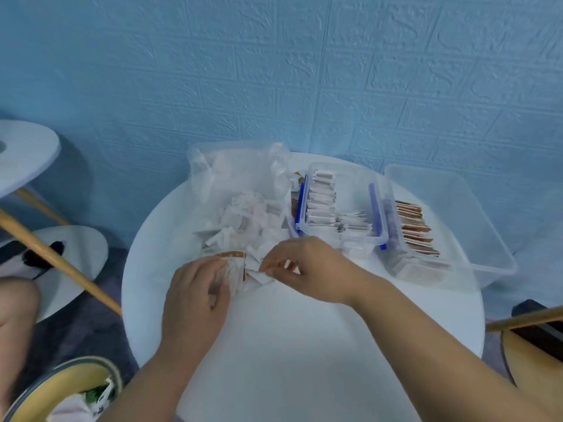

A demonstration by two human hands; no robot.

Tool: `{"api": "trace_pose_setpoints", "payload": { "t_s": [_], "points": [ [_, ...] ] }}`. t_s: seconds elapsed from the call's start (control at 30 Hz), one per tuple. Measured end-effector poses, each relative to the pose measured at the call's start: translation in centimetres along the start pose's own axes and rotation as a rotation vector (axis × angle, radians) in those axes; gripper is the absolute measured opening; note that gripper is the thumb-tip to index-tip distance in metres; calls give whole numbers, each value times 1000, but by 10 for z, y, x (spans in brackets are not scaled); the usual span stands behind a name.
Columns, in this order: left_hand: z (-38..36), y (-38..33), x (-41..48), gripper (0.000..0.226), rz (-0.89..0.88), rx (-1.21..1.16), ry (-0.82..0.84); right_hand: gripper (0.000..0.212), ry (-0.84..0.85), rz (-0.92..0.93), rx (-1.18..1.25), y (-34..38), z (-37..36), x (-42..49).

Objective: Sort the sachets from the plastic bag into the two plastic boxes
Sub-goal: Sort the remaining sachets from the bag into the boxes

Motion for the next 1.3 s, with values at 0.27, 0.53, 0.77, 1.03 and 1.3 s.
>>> {"api": "trace_pose_setpoints", "payload": {
  "t_s": [0.27, 0.53, 0.77, 1.03, 1.3],
  "points": [
    [-7, 2, -2, 46, -99, 92, 81, 41, -120, -161, -220, -24, -43, 6],
    [0, 3, 5, 26, -115, 30, -71, 29, -203, -167, -22, -18, -46, 3],
    [-22, -24, 12, 35, -248, 8, 77, 24, -396, -269, -137, -26, -39, -6],
    [-27, -16, 11, 38, -286, 70, 80, 56, -295, -354, -155, -25, -49, 4],
    [-23, -16, 15, 39, -209, 15, 44, 21, -392, -273, -191, -17, -36, 1]
  ]
}}
Point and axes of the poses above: each hand's wrist, its own x-axis towards the middle knuckle, its own z-axis out of the back of the hand, y = z × x, the point moved 4 cm from there along x, towards the middle knuckle, and after that the axes turned 4 degrees about -z, right-handed, at the moved point
